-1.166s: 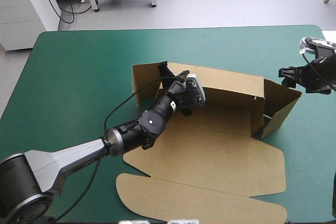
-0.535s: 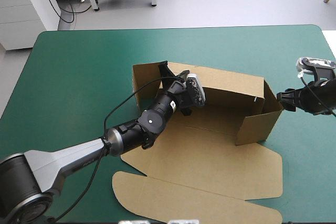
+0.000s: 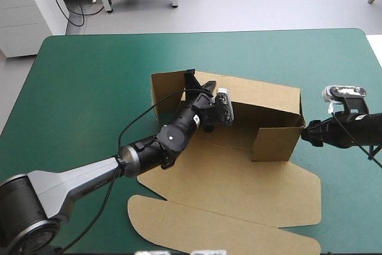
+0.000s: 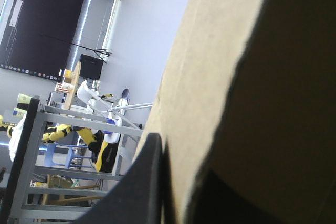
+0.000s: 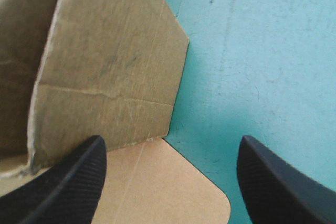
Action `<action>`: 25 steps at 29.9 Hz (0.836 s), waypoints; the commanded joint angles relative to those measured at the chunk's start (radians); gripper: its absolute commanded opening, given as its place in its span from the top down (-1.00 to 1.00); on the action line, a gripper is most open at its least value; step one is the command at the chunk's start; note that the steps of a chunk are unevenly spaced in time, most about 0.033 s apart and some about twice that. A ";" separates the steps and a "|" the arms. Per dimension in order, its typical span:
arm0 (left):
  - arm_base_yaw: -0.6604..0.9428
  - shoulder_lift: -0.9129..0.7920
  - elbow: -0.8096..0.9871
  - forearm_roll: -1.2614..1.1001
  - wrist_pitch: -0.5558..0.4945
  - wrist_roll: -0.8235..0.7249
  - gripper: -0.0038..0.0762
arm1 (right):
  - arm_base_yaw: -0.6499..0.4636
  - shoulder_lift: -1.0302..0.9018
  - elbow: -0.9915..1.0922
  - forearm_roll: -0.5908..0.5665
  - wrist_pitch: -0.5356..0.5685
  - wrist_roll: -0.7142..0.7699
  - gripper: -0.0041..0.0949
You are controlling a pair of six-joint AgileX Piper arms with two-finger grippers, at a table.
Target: Fold the box
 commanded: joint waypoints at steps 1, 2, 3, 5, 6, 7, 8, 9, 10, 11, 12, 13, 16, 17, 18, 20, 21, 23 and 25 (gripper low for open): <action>0.004 -0.007 0.008 -0.079 -0.039 0.025 0.92 | -0.003 -0.051 0.032 0.078 -0.050 -0.114 -0.39; 0.004 -0.007 0.008 -0.079 -0.041 0.034 0.92 | -0.003 -0.053 0.052 0.098 -0.060 -0.141 -0.39; 0.004 -0.007 0.008 -0.079 -0.044 0.050 0.92 | -0.003 -0.056 0.069 0.118 -0.067 -0.177 -0.39; 0.004 -0.007 0.008 -0.079 -0.050 0.059 0.92 | -0.003 -0.056 0.095 0.155 -0.074 -0.244 -0.39; 0.004 -0.007 0.008 -0.079 -0.050 0.059 0.92 | -0.003 -0.056 0.108 0.172 -0.077 -0.264 -0.39; 0.004 -0.007 0.008 -0.079 -0.050 0.071 0.92 | -0.003 -0.056 0.120 0.185 -0.082 -0.290 -0.39; 0.004 -0.004 0.008 -0.079 -0.050 0.084 0.92 | -0.003 -0.056 0.127 0.191 -0.088 -0.309 -0.39; 0.004 0.000 0.008 -0.079 -0.050 0.099 0.92 | -0.003 -0.056 0.133 0.194 -0.093 -0.331 -0.39; 0.004 0.004 0.008 -0.079 -0.050 0.109 0.92 | -0.003 -0.056 0.139 0.194 -0.101 -0.347 -0.39; 0.004 0.012 0.008 -0.079 -0.050 0.116 0.92 | -0.003 -0.056 0.143 0.195 -0.117 -0.366 -0.39; 0.004 0.019 0.008 -0.079 -0.050 0.125 0.92 | -0.003 -0.053 0.144 0.195 -0.127 -0.382 -0.39; 0.004 0.023 0.008 -0.079 -0.052 0.132 0.92 | -0.003 -0.051 0.144 0.198 -0.142 -0.401 -0.39; 0.004 0.039 0.008 -0.079 -0.056 0.134 0.92 | -0.001 -0.042 0.144 0.255 -0.177 -0.476 -0.39; 0.004 0.038 0.008 -0.079 -0.056 0.134 0.92 | -0.001 -0.040 0.144 0.289 -0.181 -0.512 -0.39; 0.004 0.038 0.008 -0.079 -0.058 0.134 0.92 | -0.001 -0.039 0.144 0.317 -0.183 -0.535 -0.39; 0.004 0.038 0.008 -0.070 -0.060 0.134 0.92 | -0.001 -0.033 0.144 0.372 -0.181 -0.572 -0.39; 0.004 0.038 0.008 -0.068 -0.060 0.134 0.92 | 0.000 -0.030 0.147 0.376 -0.179 -0.574 -0.39; 0.004 0.038 0.008 -0.068 -0.060 0.134 0.92 | 0.019 -0.028 0.163 0.370 -0.184 -0.578 -0.39; 0.004 0.038 0.008 -0.070 -0.063 0.134 0.92 | 0.047 -0.027 0.192 0.372 -0.205 -0.586 -0.39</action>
